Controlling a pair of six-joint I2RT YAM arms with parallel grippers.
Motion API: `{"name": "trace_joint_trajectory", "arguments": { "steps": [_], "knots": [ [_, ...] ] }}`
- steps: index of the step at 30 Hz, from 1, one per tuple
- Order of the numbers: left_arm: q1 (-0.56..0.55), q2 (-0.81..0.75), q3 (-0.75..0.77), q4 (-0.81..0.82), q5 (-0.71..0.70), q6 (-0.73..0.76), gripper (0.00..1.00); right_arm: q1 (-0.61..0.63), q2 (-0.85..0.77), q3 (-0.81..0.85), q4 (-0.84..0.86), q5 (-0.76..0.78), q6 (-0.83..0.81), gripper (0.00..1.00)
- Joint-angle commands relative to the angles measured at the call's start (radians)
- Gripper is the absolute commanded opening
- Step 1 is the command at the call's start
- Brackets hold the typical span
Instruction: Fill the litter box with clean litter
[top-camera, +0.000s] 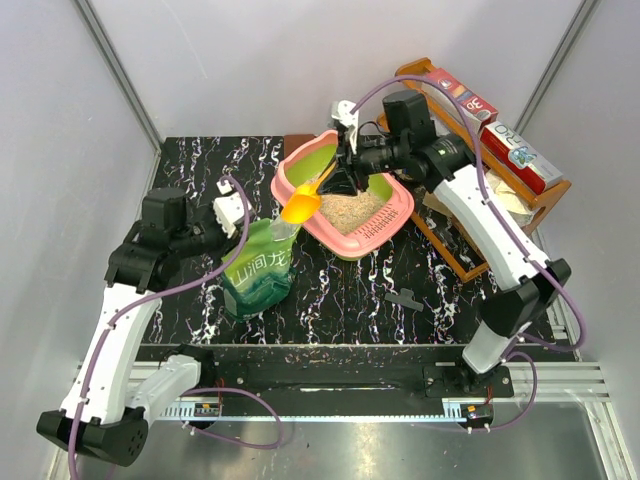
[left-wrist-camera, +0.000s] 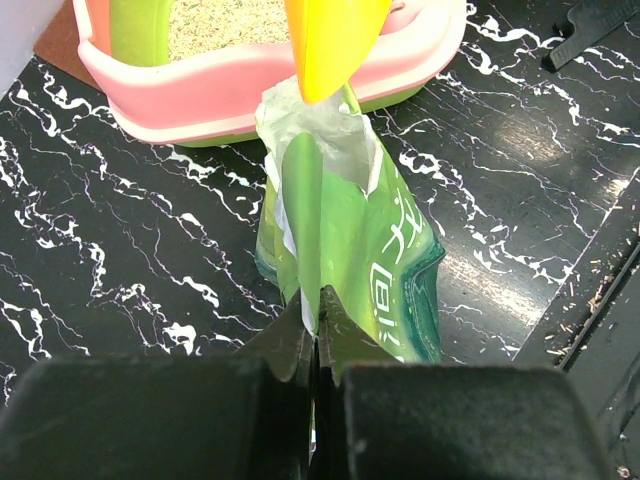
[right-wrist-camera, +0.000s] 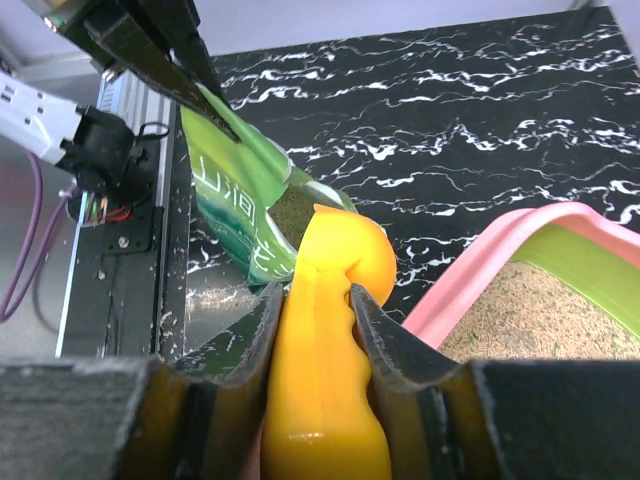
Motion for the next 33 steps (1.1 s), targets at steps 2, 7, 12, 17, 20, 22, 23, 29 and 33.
{"name": "trace_joint_trajectory", "arguments": {
  "steps": [2, 7, 12, 17, 20, 22, 23, 29, 33],
  "knots": [
    [0.002, -0.053, 0.024, 0.061, 0.038, -0.019, 0.00, 0.066, 0.081, 0.114, -0.170, -0.033, -0.164, 0.00],
    [0.010, -0.064, 0.027, 0.063, 0.048, -0.022, 0.00, 0.135, 0.151, 0.145, -0.170, 0.005, -0.227, 0.00],
    [0.014, -0.075, 0.023, 0.070, 0.058, -0.030, 0.00, 0.202, 0.243, 0.218, -0.212, 0.016, -0.281, 0.00],
    [0.027, -0.079, 0.024, 0.097, 0.056, -0.059, 0.00, 0.258, 0.364, 0.411, -0.370, 0.060, -0.262, 0.00],
    [0.042, -0.084, 0.035, 0.113, 0.058, -0.082, 0.00, 0.268, 0.435, 0.494, -0.330, 0.191, 0.045, 0.00],
    [0.053, -0.090, 0.034, 0.124, 0.058, -0.094, 0.00, 0.268, 0.478, 0.536, -0.330, 0.253, 0.278, 0.00],
    [0.054, -0.093, 0.032, 0.127, 0.058, -0.096, 0.00, 0.275, 0.484, 0.545, -0.325, 0.317, 0.337, 0.00],
    [0.056, -0.115, 0.026, 0.130, 0.062, -0.139, 0.00, 0.317, 0.472, 0.466, -0.250, 0.589, 0.485, 0.00],
    [0.056, -0.128, 0.014, 0.138, 0.070, -0.154, 0.00, 0.336, 0.486, 0.451, -0.243, 0.657, 0.520, 0.00]
  ]
}}
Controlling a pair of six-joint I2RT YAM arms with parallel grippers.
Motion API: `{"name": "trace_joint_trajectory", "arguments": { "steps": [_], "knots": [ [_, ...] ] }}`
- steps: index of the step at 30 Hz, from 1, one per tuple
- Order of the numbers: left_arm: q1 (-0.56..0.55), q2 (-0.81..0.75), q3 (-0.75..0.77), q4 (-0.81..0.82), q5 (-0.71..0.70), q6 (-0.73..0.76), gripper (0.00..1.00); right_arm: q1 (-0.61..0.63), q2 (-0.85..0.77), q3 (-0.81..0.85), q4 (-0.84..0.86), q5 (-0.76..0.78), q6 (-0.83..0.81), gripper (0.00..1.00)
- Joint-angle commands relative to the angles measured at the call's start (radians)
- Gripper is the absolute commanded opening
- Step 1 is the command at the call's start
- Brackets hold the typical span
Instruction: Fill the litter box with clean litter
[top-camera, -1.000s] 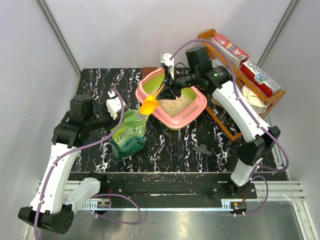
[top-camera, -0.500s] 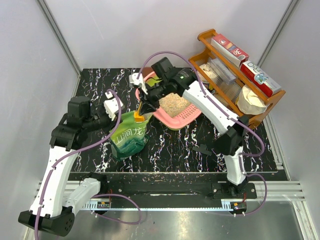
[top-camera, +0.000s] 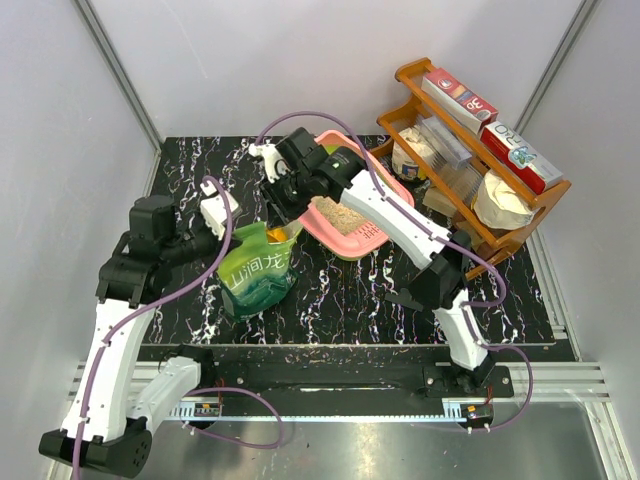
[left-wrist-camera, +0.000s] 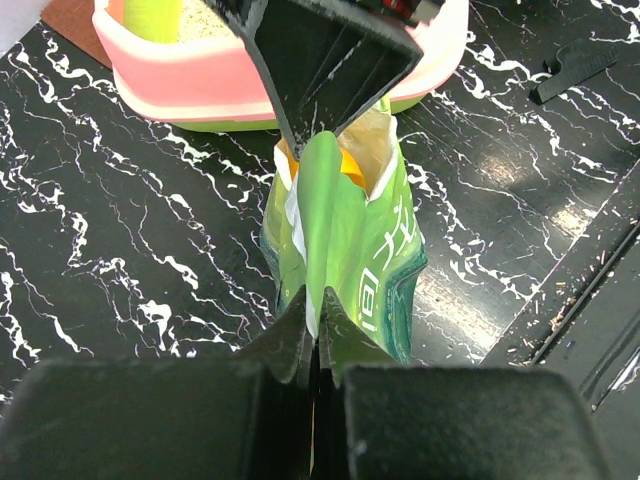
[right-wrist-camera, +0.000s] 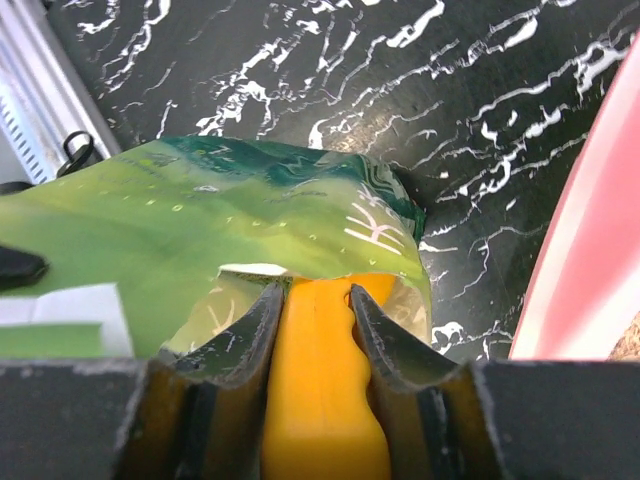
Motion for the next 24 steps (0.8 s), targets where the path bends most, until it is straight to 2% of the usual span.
{"name": "trace_joint_trajectory", "arguments": {
  "steps": [1, 4, 8, 12, 16, 20, 24],
  "knots": [
    [0.004, -0.056, 0.021, 0.169, 0.060, -0.048, 0.00, 0.030, -0.007, -0.020, 0.077, 0.157, 0.110, 0.00],
    [0.004, -0.059, 0.010, 0.192, 0.062, -0.070, 0.00, 0.031, -0.028, -0.112, 0.156, 0.163, 0.135, 0.00],
    [0.005, -0.056, 0.009, 0.204, 0.065, -0.087, 0.00, 0.040, -0.090, -0.357, 0.317, 0.194, 0.152, 0.00],
    [0.004, -0.056, -0.005, 0.226, 0.068, -0.105, 0.00, 0.053, -0.089, -0.469, 0.377, 0.198, 0.182, 0.00],
    [0.004, -0.058, -0.028, 0.241, 0.079, -0.127, 0.00, 0.054, -0.064, -0.525, 0.433, 0.050, 0.253, 0.00],
    [0.004, -0.064, -0.054, 0.249, 0.086, -0.137, 0.00, 0.045, -0.035, -0.510, 0.480, -0.077, 0.311, 0.00],
    [0.004, -0.055, -0.062, 0.249, 0.086, -0.137, 0.00, 0.033, -0.009, -0.503, 0.628, -0.309, 0.475, 0.00]
  ]
}}
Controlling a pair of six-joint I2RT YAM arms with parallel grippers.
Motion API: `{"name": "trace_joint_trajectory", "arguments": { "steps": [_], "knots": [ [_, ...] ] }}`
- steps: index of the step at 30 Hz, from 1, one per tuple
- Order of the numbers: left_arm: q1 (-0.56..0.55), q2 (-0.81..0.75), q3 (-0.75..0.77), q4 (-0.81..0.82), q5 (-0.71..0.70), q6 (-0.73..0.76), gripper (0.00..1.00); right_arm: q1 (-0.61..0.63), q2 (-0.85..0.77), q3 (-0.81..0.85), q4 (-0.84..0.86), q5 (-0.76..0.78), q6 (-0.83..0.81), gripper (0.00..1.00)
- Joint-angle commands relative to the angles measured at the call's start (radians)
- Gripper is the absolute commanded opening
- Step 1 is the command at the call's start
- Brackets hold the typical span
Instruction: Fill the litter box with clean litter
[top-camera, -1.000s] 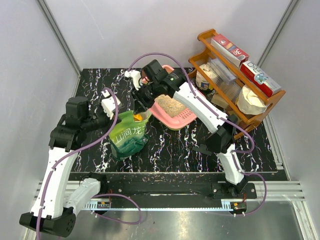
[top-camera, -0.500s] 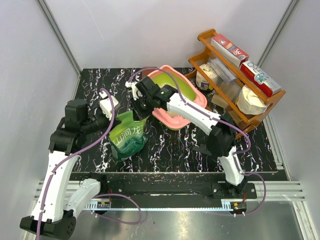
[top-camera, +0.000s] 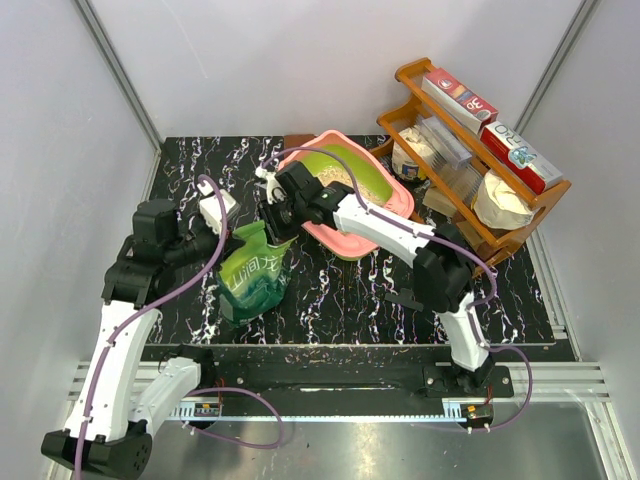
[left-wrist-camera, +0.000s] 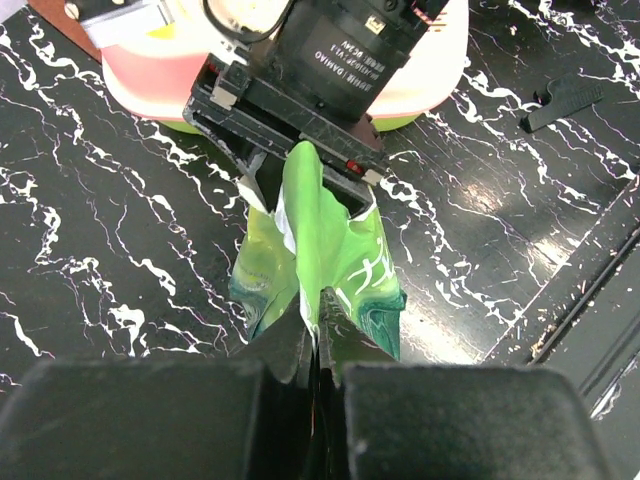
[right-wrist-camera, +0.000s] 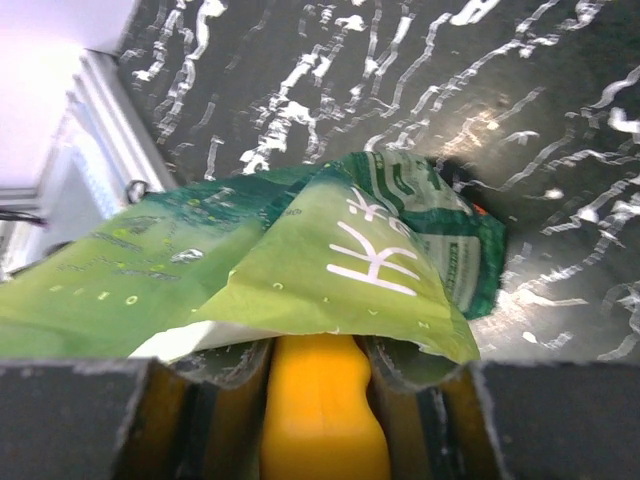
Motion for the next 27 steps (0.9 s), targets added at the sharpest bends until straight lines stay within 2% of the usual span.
{"name": "trace_joint_trajectory", "arguments": {
  "steps": [1, 7, 12, 19, 27],
  "knots": [
    [0.002, -0.023, 0.015, 0.159, 0.076, -0.027, 0.00, 0.006, 0.064, -0.007, 0.176, -0.297, 0.207, 0.00],
    [0.010, 0.011, 0.010, 0.179, 0.070, -0.044, 0.00, -0.017, 0.114, -0.037, 0.433, -0.496, 0.417, 0.00],
    [0.019, 0.019, 0.038, 0.122, 0.051, -0.005, 0.00, -0.069, 0.125, -0.082, 0.665, -0.610, 0.589, 0.00],
    [0.019, 0.025, 0.096, -0.028, 0.011, 0.140, 0.00, -0.198, 0.115, -0.086, 0.701, -0.647, 0.732, 0.00],
    [0.019, 0.020, 0.095, -0.105, -0.064, 0.255, 0.00, -0.296, 0.076, -0.135, 0.860, -0.746, 0.919, 0.00]
  ]
}}
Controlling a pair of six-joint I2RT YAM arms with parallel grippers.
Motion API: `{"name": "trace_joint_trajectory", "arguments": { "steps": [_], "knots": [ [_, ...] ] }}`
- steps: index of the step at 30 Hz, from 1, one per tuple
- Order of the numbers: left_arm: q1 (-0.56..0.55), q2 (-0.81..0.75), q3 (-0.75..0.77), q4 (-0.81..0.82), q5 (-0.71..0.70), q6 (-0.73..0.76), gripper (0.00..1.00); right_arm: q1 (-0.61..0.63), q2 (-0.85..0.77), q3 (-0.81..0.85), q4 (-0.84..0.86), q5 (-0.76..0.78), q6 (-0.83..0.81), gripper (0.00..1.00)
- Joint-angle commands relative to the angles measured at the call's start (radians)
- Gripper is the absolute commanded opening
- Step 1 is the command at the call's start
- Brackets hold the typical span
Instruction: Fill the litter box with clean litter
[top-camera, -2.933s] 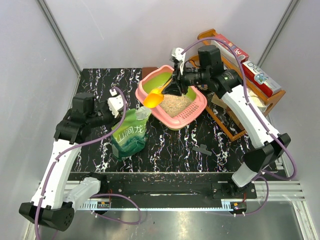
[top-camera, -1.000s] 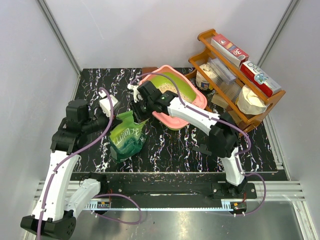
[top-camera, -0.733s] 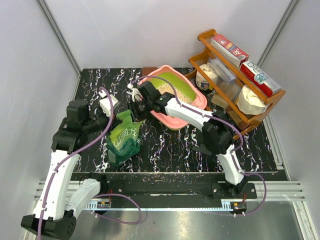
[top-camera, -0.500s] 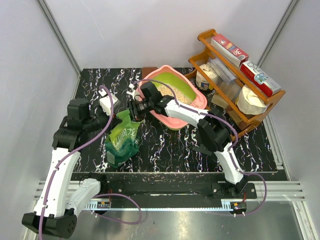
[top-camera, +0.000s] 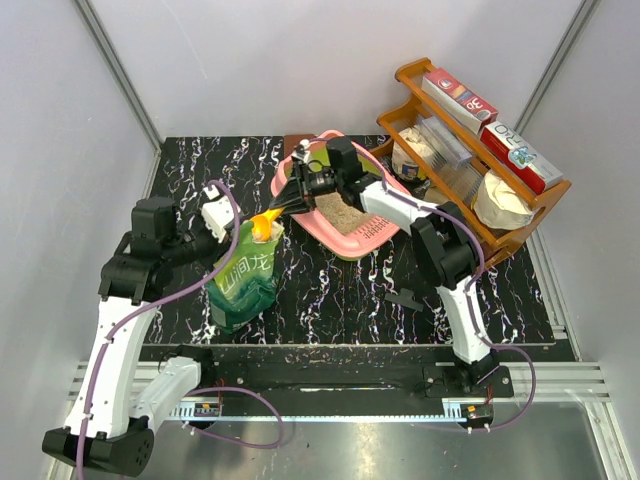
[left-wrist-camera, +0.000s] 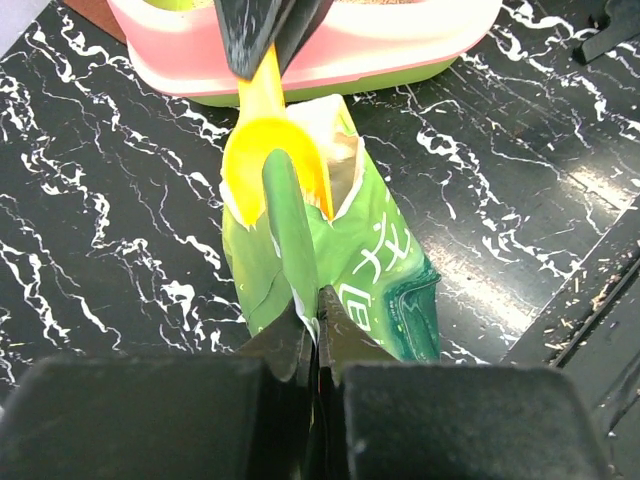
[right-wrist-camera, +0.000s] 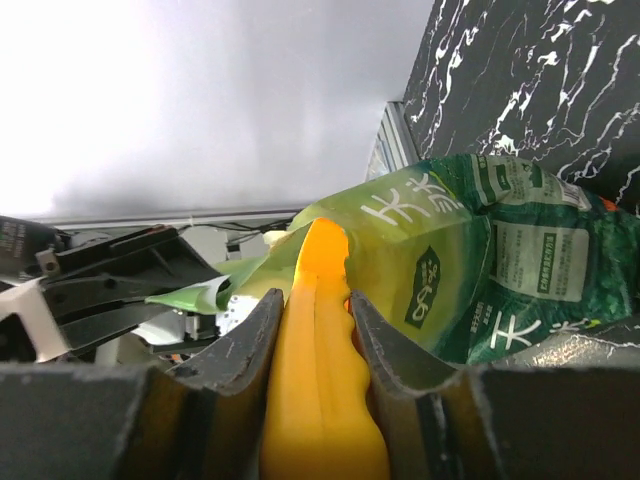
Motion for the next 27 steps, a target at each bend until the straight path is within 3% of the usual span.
{"name": "trace_joint_trajectory", "arguments": {
  "steps": [1, 11, 27],
  "knots": [
    [0.000, -0.010, 0.048, -0.004, -0.038, 0.086, 0.00, -0.045, -0.062, -0.033, 0.177, -0.069, 0.147, 0.00],
    [0.008, 0.033, 0.082, -0.045, -0.064, 0.129, 0.00, -0.118, -0.103, -0.147, 0.378, -0.051, 0.307, 0.00],
    [0.006, 0.026, 0.146, -0.069, -0.067, 0.128, 0.00, -0.160, -0.190, -0.205, 0.352, -0.061, 0.244, 0.00]
  ]
}}
